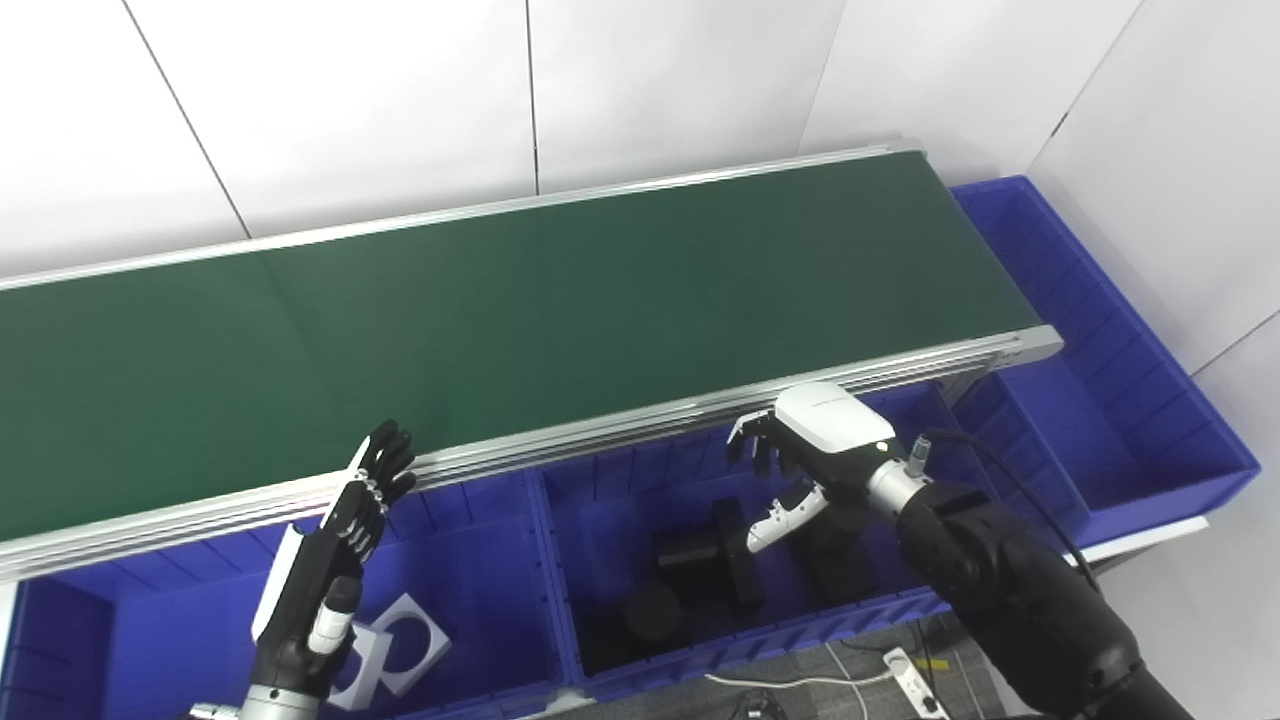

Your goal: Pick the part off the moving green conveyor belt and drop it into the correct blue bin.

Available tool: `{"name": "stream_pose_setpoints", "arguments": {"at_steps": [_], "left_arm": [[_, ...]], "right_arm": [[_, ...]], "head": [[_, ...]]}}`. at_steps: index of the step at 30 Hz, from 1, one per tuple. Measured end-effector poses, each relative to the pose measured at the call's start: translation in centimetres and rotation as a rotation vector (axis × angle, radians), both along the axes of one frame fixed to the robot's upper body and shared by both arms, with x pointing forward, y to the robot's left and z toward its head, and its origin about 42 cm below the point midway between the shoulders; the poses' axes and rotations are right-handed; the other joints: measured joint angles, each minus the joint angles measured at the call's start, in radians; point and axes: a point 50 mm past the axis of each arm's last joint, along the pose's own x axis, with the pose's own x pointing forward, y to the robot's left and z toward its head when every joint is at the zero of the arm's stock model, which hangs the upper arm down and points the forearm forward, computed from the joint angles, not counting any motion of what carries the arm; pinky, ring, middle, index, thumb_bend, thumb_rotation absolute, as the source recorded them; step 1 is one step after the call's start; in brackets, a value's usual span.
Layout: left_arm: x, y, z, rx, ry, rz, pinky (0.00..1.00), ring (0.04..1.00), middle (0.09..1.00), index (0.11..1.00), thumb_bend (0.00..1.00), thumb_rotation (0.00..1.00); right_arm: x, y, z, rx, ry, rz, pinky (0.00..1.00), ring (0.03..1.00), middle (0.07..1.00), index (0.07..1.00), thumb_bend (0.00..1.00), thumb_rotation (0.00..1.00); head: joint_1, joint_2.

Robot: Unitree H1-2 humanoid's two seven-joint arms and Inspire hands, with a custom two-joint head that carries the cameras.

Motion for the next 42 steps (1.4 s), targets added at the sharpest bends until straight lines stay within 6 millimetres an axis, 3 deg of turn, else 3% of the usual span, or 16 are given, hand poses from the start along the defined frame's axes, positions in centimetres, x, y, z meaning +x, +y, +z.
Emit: {"name": "stream_pose_setpoints", "arguments": {"at_steps": [3,10,12,18,20,21,25,30,33,37,42], "left_arm": [[0.0,0.0,0.0,0.002,0.0,0.0,0.93,0.962,0.968,0.976,0.9,0.98],[-0.1,-0.5,-0.1,0.03,-0.003,-0.005,0.91,0.955,0.954,0.97,0.91,0.98],[-0.2,-0.9,-0.1,0.025,-0.002,-0.006,0.89,0.941,0.939,0.963,0.91,0.98],[-0.6,-1.6,-0.2,0.012,0.004,-0.012,0.89,0.94,0.941,0.955,0.92,0.97],[-0.6,-1.7,-0.2,0.01,0.004,-0.009,0.89,0.941,0.938,0.953,0.93,0.96],[-0.6,-1.7,-0.2,0.011,0.004,-0.007,0.9,0.941,0.937,0.953,0.93,0.96],[-0.6,-1.9,-0.3,0.021,0.003,-0.005,0.91,0.944,0.935,0.952,0.94,0.96],[-0.7,-1.9,-0.3,0.024,0.005,0.013,0.92,0.945,0.934,0.945,0.94,0.96],[-0.8,-2.2,-0.4,0.036,0.003,0.015,0.92,0.945,0.932,0.942,0.94,0.97],[-1.0,-3.0,-0.5,0.05,0.003,0.009,0.91,0.944,0.936,0.945,0.92,0.98],[-1.5,-4.0,-0.8,0.058,0.01,-0.012,0.92,0.948,0.939,0.939,0.89,0.98]], "right_arm": [[-0.5,0.5,1.0,0.04,-0.022,0.014,0.41,0.51,0.593,0.628,1.0,0.54],[-2.3,2.6,5.3,0.241,-0.145,0.041,0.41,0.498,0.569,0.622,1.0,0.51],[-2.8,3.4,5.7,0.312,-0.158,0.041,0.42,0.509,0.576,0.625,1.0,0.5],[-4.9,6.6,6.6,0.614,-0.237,-0.001,0.48,0.568,0.625,0.646,0.99,0.62],[-5.5,8.1,6.5,0.71,-0.262,-0.007,0.5,0.588,0.641,0.656,0.98,0.63],[-5.8,8.7,6.4,0.745,-0.269,-0.005,0.51,0.597,0.648,0.66,0.98,0.64],[-6.4,10.2,6.3,0.877,-0.308,0.014,0.57,0.662,0.713,0.697,0.98,0.75],[-6.6,12.9,4.1,1.115,-0.306,-0.05,0.68,0.763,0.812,0.787,0.95,0.91],[-6.9,15.0,1.8,1.268,-0.256,-0.143,0.82,0.858,0.87,0.863,0.97,0.94],[-7.0,17.4,-1.5,1.354,-0.192,-0.219,0.94,0.946,0.936,0.918,0.98,0.99],[-6.3,16.8,-4.1,1.36,-0.159,-0.218,0.96,0.967,0.945,0.927,0.98,1.0]], "head": [[0.02,0.003],[0.106,0.011],[0.159,0.012],[0.282,0.015],[0.282,0.015],[0.322,0.018],[0.357,0.02],[0.486,-0.015],[0.501,-0.028],[0.557,-0.058],[0.641,-0.072]]}}
